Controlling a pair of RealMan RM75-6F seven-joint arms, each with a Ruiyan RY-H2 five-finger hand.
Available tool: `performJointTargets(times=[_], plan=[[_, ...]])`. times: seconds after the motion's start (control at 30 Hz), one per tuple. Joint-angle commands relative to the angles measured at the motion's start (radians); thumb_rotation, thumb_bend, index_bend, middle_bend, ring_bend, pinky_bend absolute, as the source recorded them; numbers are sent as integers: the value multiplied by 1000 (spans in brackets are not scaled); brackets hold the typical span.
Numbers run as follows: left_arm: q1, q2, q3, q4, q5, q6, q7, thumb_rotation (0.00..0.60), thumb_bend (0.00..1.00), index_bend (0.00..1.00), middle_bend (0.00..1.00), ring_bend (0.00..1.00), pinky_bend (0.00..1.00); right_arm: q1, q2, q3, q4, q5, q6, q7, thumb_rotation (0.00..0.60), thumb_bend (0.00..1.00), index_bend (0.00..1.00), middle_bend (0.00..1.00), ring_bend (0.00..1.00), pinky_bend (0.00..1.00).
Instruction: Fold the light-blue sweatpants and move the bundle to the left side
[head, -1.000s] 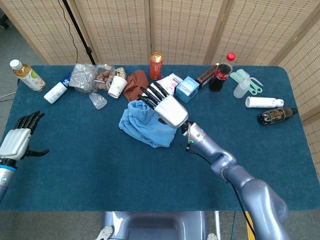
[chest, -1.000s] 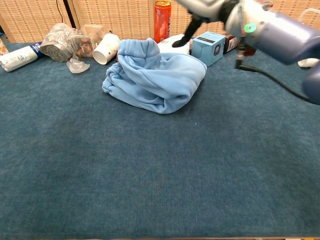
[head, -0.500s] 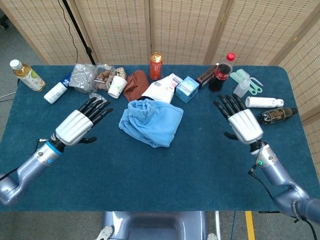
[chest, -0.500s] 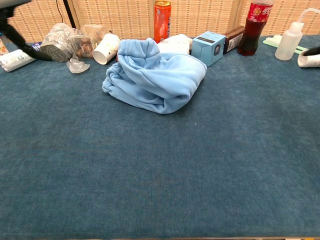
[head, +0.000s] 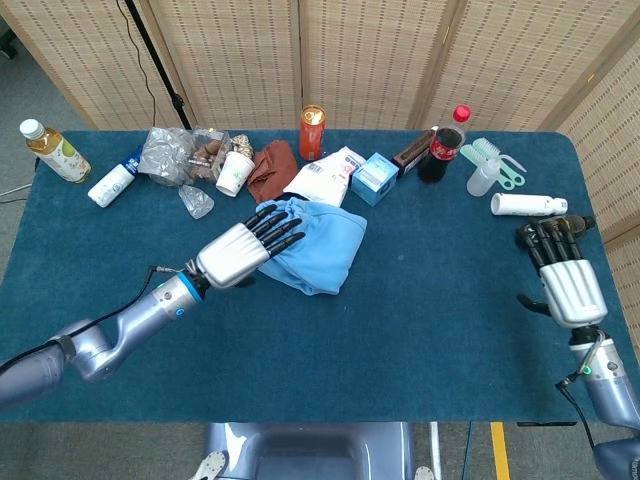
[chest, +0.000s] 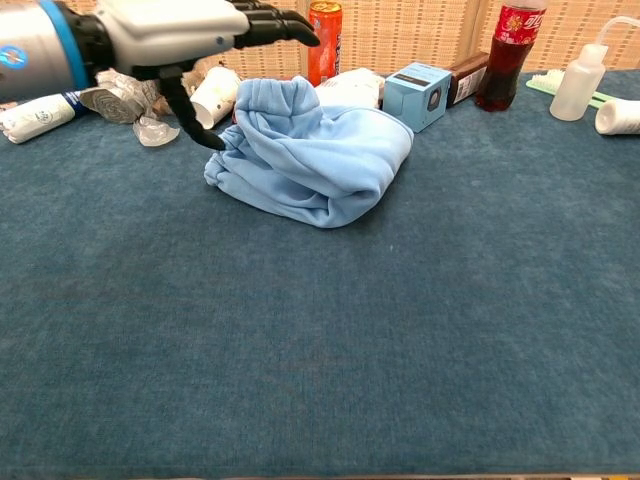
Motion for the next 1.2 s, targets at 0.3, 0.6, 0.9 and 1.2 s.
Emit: performJointTargets(times=[0.3, 0.6, 0.9, 1.2], plan=[[-110, -159, 11, 184, -66, -101, 51, 600, 0, 0, 0, 0, 0, -86, 28, 46, -82, 41, -10, 100, 600, 0, 0, 0, 0, 0], [-86, -171, 65, 248, -73, -56, 10, 600, 0, 0, 0, 0, 0, -101, 32, 67, -96, 19, -18, 102, 600, 0, 0, 0, 0, 0], [-33, -213, 128, 399, -76, -6, -103, 600, 0, 0, 0, 0, 0, -102, 31, 81, -116, -3, -34, 92, 600, 0, 0, 0, 0, 0], [-30, -350, 143, 619, -51, 89, -189, 600, 0, 0, 0, 0, 0, -108, 29, 94, -123, -25, -32, 81, 600, 0, 0, 0, 0, 0]])
